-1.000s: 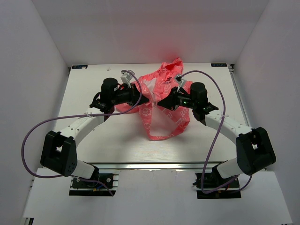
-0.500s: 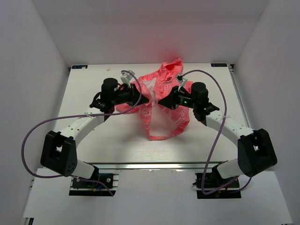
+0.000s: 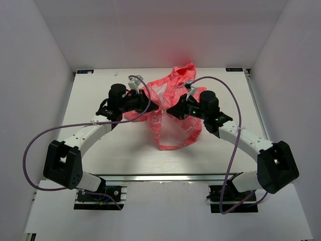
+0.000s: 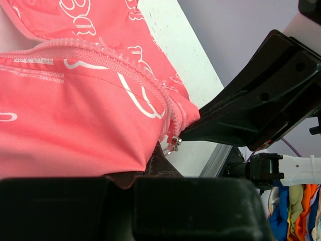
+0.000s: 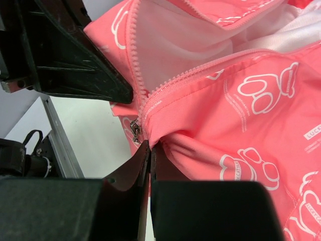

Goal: Zip up the jacket

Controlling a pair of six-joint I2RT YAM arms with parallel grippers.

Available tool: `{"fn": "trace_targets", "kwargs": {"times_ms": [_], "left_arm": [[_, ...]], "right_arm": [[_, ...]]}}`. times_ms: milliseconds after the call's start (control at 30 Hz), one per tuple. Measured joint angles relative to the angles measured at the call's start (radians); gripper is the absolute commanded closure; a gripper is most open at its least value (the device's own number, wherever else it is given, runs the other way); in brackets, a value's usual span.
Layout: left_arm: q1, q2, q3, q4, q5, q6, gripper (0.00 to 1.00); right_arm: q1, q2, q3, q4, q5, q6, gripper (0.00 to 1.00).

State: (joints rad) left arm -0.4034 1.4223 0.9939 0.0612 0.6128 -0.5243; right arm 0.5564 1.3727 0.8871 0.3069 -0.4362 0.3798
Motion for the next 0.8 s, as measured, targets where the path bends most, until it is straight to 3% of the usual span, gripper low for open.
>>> {"fn": "trace_targets", "kwargs": {"times_ms": [800], "left_arm": [[0.000,-0.031,-0.050,0.045,0.000,-0.042,1.00]], "right_arm": [[0.007,-0.009,-0.001,-0.012,0.067,0.010,1.00]]}}
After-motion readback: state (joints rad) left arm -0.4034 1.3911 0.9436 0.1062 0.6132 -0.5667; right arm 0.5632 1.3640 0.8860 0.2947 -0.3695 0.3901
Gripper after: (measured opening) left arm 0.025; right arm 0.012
